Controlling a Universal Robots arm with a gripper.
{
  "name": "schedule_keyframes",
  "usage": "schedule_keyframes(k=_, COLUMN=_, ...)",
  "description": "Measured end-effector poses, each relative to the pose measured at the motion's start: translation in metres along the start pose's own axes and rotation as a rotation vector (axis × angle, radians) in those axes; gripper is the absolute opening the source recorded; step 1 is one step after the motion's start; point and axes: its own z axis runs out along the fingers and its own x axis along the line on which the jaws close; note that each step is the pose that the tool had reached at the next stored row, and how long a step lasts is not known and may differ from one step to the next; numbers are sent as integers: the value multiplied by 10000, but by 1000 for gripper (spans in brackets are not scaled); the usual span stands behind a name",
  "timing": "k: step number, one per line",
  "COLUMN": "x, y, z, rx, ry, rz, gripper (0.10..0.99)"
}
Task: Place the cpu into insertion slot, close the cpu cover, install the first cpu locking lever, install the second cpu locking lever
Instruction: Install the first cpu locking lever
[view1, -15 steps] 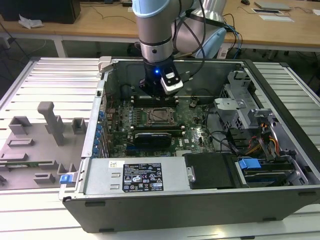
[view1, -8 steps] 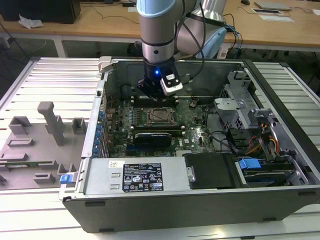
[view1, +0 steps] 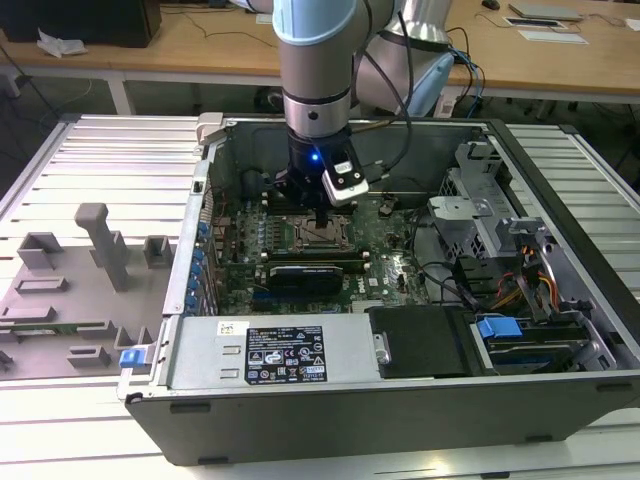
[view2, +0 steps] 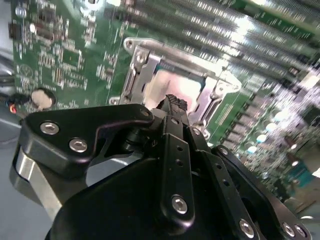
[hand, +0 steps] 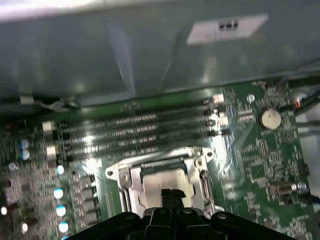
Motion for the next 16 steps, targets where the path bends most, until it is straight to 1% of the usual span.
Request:
schedule_keyframes(k=2, x=-3, y=-16, z=0, rx=80, ry=9, rz=-9, gripper=106)
schedule_keyframes(k=3, x=-3, y=-16, z=-2, rx=157, ry=44, rz=-35, gripper=106)
schedule_keyframes(k=5, x=-4, y=-17, z=-6, rx=253, ry=84, rz=-141, gripper=106)
schedule_keyframes(k=7, x=-6, y=-15, z=-25, rx=271, ry=83, rz=-161, gripper=106)
schedule_keyframes(k=13, x=-18, y=-4, z=-171, rx=273, ry=82, rz=-161, gripper=106)
schedule_keyframes(k=16, x=-22, y=-1, z=-207, rx=273, ry=81, rz=-162, gripper=106)
